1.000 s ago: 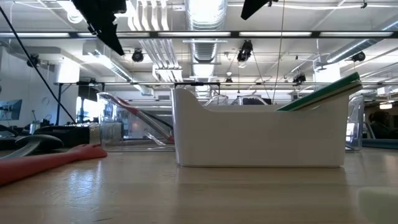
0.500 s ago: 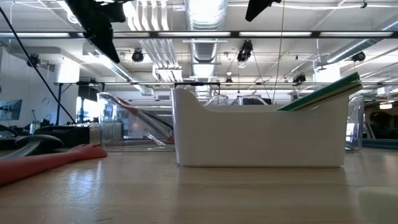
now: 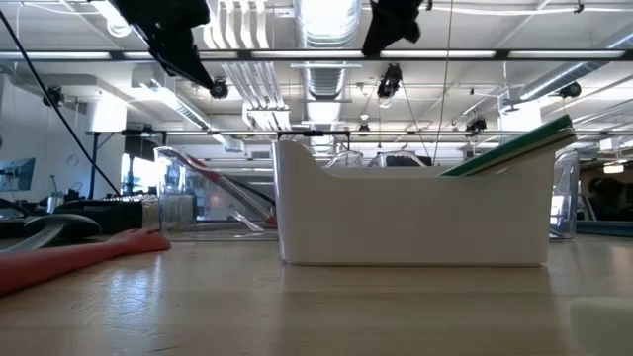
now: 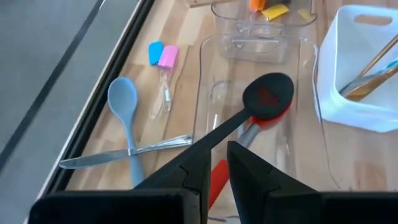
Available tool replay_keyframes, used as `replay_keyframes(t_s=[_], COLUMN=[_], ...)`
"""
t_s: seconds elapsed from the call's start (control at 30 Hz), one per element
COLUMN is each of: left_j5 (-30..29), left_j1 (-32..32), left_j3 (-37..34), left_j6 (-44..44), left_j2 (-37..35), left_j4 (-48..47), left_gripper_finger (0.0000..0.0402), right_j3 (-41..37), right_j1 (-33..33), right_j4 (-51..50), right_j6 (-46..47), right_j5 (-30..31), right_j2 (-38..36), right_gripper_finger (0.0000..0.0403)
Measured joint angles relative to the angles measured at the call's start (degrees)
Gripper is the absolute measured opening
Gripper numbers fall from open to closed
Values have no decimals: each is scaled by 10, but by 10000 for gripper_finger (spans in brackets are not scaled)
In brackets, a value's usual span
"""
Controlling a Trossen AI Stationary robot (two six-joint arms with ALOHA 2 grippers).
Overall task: Pick & Place Kitchen Items
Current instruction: Put the pink spatula into the right transparent bin
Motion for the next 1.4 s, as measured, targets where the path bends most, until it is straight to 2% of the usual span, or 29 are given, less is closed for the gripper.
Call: replay_keyframes(t_s=[0.1,0.27,0.43,0.57,0.63,0.7,0.93,1.13,1.4], left_j5=[-1,-1,-2,-2,-2,-2,-2,-2,-5], left_j1=[0,0,0,0,0,0,0,0,0], left_j3=[0,0,0,0,0,0,0,0,0], left_j6=[18,34,33,26,23,22,19,8,15], left_j2=[0,-1,-1,-1,-1,-1,5,5,5], left_j4=[-1,-1,-1,-1,-1,0,21,18,25], left_gripper_finger=[58,58,58,58,58,58,58,58,58], right_j3=[-8,-8,-7,14,34,64,211,332,327], right_j1=[-50,-100,-129,-156,-166,-173,-172,-176,-175], right_j4=[41,94,121,120,111,100,23,-127,-159], right_j6=[-28,-83,-146,-155,-157,-169,-236,-278,-210], right_j5=[-50,-51,-57,-133,-179,-198,-201,-201,-200], right_j2=[3,21,73,134,166,200,334,428,464], right_gripper_finger=[43,43,50,77,95,113,161,175,167])
